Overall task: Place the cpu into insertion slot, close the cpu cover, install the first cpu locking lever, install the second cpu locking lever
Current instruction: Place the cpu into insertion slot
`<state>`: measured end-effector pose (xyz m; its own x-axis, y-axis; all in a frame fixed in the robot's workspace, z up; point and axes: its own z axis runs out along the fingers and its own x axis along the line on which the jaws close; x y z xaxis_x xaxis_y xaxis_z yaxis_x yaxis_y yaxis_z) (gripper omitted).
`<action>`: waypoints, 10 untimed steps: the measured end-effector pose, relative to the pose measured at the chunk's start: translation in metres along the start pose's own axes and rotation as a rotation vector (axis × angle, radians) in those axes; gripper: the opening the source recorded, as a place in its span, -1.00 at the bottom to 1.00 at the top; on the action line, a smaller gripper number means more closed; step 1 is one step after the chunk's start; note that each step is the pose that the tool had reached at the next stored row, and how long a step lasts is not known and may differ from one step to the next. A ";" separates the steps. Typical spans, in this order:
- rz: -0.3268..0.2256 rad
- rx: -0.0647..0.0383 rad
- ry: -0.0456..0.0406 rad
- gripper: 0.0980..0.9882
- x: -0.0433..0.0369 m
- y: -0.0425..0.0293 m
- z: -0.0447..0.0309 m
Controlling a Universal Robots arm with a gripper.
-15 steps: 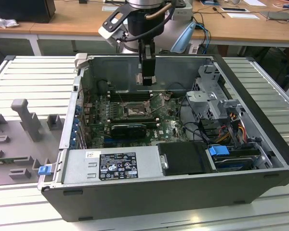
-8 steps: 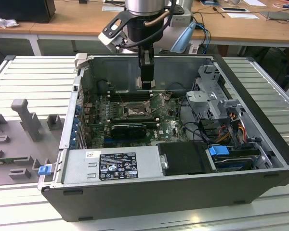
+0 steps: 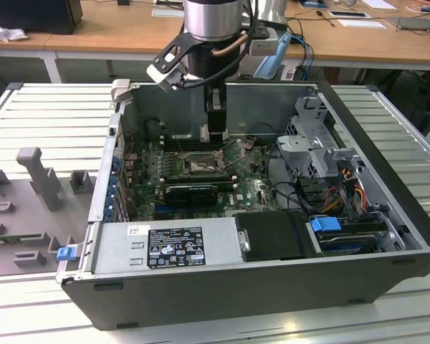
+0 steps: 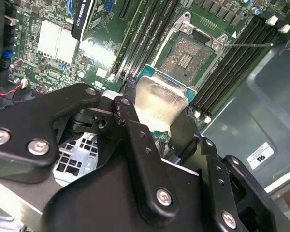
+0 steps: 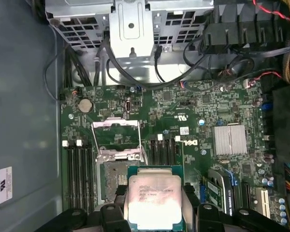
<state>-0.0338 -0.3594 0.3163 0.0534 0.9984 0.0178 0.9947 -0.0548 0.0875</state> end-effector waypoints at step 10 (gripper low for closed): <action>-0.049 0.001 0.0040 -0.03 -0.0004 -0.0029 0.0224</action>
<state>-0.0347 -0.3594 0.2937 0.0045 0.9998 0.0175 0.9961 -0.0061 0.0875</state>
